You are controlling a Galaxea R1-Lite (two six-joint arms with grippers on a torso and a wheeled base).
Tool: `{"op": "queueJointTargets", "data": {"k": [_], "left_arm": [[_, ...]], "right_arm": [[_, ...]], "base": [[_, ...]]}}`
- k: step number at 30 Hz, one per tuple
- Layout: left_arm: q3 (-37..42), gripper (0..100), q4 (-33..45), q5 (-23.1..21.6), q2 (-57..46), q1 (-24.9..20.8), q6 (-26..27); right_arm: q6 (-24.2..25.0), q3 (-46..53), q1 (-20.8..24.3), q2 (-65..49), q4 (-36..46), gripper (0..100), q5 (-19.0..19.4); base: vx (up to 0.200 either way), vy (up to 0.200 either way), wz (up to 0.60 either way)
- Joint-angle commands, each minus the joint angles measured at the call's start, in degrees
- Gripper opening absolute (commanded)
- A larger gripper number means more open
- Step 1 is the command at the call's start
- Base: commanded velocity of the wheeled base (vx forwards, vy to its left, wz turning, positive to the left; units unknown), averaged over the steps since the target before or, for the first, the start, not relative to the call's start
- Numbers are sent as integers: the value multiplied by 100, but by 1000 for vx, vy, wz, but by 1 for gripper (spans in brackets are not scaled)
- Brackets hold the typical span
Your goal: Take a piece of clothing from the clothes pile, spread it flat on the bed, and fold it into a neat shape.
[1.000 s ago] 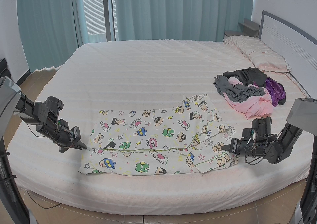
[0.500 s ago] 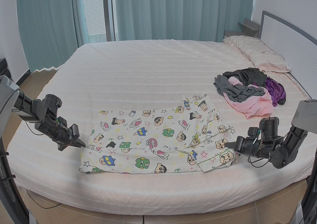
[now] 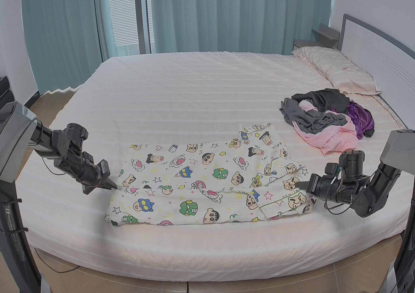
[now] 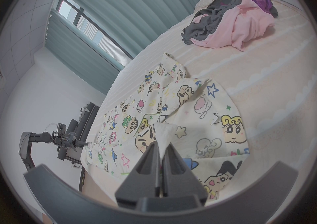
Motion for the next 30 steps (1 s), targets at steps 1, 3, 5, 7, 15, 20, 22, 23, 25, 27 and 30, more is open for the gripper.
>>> {"op": "queueJointTargets", "data": {"k": [1,3,5,7,15,20,22,23,25,27,30], "left_arm": [[-140,0,-1,-3,211,-15,-14],[-192,0,-1,-3,238,-32,-14],[-254,0,-1,-3,282,-94,-14],[-298,0,-1,-3,326,-120,-22],[-605,0,-1,14,528,-226,-295],[-816,0,-1,207,677,-226,-383],[-852,0,-1,295,739,-243,-392],[-869,0,-1,330,756,-243,-392],[-887,0,-1,366,783,-252,-392],[-913,0,-1,366,800,-261,-392],[-983,0,26,366,809,-287,-409]], "right_arm": [[-1,-100,6,162,6,0,-68],[-1,-144,15,189,6,0,-76],[-1,-188,6,189,24,0,-76],[-1,-196,6,197,33,0,-76],[-10,-258,-3,285,59,0,-164],[-10,-328,-3,373,76,0,-173],[-10,-372,-3,391,85,0,-173],[-10,-390,-3,399,85,0,-182],[-10,-399,-3,408,94,0,-182],[-10,-416,-3,443,76,0,-208],[-10,-460,6,479,85,0,-235]], "base": [[0,0,0],[0,0,0],[0,0,0],[0,0,0],[0,0,0],[0,0,0],[0,0,0],[0,0,0],[0,0,0],[0,0,0],[0,0,0]]}}
